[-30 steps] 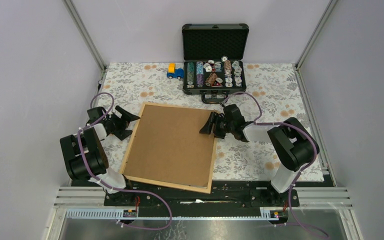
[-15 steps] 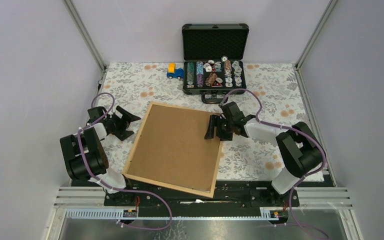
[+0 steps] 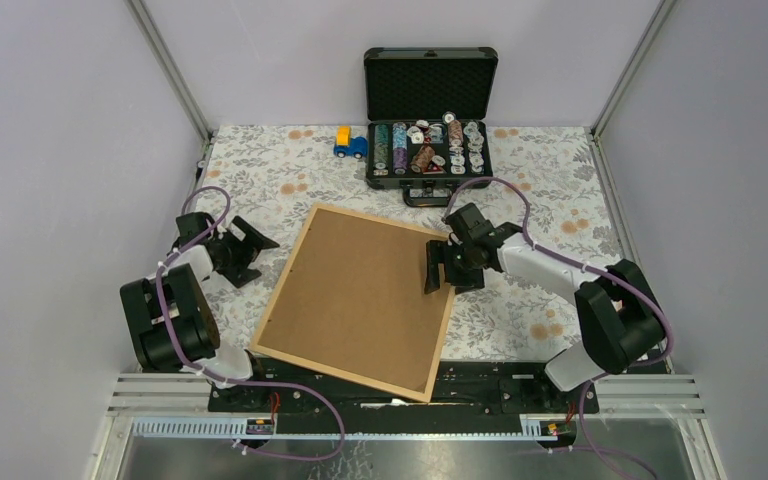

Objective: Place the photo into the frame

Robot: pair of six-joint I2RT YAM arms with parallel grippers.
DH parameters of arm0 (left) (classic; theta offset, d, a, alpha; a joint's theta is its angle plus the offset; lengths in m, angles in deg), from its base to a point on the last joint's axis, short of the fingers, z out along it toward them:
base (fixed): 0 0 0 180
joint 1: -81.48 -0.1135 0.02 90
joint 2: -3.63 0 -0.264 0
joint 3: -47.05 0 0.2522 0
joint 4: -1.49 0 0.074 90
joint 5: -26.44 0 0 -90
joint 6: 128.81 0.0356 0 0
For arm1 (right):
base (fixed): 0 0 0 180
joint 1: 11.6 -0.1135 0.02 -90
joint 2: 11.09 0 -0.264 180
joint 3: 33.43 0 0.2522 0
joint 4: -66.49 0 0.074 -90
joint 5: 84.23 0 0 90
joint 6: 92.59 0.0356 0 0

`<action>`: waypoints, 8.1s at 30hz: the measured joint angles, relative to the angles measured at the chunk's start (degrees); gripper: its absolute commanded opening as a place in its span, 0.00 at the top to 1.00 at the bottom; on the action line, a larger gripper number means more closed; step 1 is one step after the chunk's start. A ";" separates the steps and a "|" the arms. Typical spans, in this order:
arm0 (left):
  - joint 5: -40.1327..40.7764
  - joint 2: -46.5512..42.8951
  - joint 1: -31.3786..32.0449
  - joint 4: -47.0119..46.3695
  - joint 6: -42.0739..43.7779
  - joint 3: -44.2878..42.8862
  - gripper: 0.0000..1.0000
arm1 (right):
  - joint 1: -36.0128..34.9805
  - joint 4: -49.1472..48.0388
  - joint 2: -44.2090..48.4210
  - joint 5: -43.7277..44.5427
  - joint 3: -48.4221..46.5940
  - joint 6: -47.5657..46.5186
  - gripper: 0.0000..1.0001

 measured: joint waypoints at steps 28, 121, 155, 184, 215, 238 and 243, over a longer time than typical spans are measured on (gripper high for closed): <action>0.07 3.30 3.10 -8.46 -2.93 -0.61 0.01 | 1.42 -6.67 -14.08 -10.45 -9.60 0.00 0.33; -1.66 24.87 48.13 -18.05 -17.49 -18.34 0.65 | 15.78 -14.43 -18.29 -13.29 -14.14 1.81 0.58; 14.80 15.34 11.85 8.59 1.62 -29.33 0.02 | 18.56 -18.60 -29.51 -21.18 -22.43 2.69 0.61; 4.37 26.77 12.09 -15.45 -0.92 -26.53 0.19 | 11.23 -13.81 -31.85 -6.78 -28.89 8.68 0.75; 7.08 18.36 19.08 -7.26 0.02 -22.58 0.07 | -4.94 15.34 -44.74 10.10 -56.76 -3.04 0.47; -2.10 11.34 54.47 -11.78 -8.63 -16.57 0.47 | 17.44 7.34 -3.37 -11.32 -8.63 -6.93 0.53; -5.38 18.99 59.49 -19.61 -14.05 -14.36 0.60 | 16.85 1.95 -3.52 -20.20 2.54 -5.62 0.56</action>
